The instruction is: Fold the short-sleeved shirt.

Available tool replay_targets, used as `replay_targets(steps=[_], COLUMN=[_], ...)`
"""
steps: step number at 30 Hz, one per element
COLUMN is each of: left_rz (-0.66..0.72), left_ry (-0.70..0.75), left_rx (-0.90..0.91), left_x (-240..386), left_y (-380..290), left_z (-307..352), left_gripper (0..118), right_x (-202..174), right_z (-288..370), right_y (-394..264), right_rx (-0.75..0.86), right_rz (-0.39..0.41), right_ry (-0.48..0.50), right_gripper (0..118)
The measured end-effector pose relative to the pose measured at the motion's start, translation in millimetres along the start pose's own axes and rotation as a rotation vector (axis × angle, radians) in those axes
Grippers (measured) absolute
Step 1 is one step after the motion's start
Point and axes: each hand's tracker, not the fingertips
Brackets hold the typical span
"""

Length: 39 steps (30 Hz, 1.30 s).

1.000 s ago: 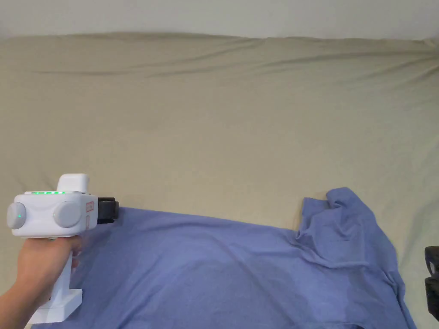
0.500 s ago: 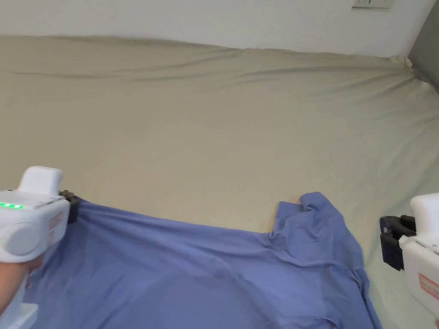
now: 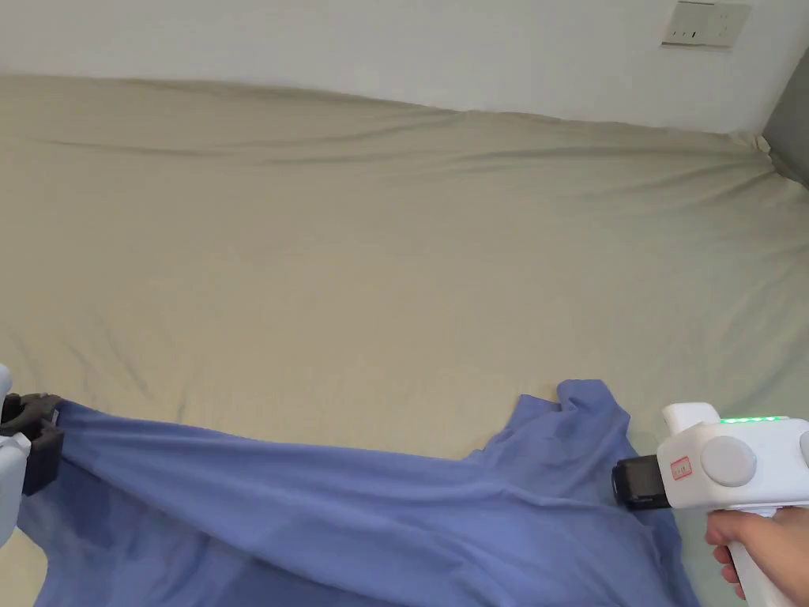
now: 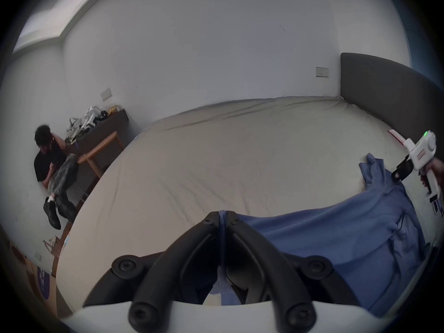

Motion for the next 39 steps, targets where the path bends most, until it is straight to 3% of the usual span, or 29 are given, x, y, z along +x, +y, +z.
replay_targets(steps=[6, 8, 9, 10, 11, 14, 18, 21, 29, 34, 39], left_rz=[-0.016, -0.008, -0.008, -0.007, -0.008, -0.011, 0.008, 0.027, 0.060, 0.073, 0.080], left_ry=[0.013, 0.017, 0.019, 0.020, 0.020, 0.026, 0.049, 0.067, 0.144, 0.187, 0.232], left_rx=[-0.022, -0.019, -0.018, -0.017, -0.019, 0.001, 0.069, 0.138, 0.380, 0.537, 0.654], left_x=[-2, 0, 0, 1, 1, -1, -4, -5, -15, -27, -42], left_y=[-10, -10, -11, -10, -13, -7, 10, 28, 77, 100, 115], left_z=[0, 0, 0, -1, -3, 4, 35, 66, 165, 237, 294], left_gripper=[1, 1, 1, 1, 1, 1, 1, 1, 1, 1, 1], right_x=[-19, -21, -26, -30, -32, -29, -9, -2, -11, -4, 3], right_z=[8, 12, 15, 19, 25, 60, 145, 216, 369, 435, 483], right_y=[-10, -10, -12, -13, -15, -18, -23, -38, -87, -110, -126], right_rx=[0.056, 0.061, 0.084, 0.117, 0.138, 0.216, 0.401, 0.571, 0.898, 1.034, 1.148], right_rz=[0.077, 0.045, 0.068, 0.129, 0.159, 0.176, 0.135, 0.139, 0.145, 0.068, 0.053], right_ry=[0.022, 0.132, 0.100, 0.041, 0.070, 0.039, 0.039, -0.053, -0.144, -0.148, -0.190], right_gripper=[81, 38, 17, 3, 3, 3, 3, 3, 3, 3, 3])
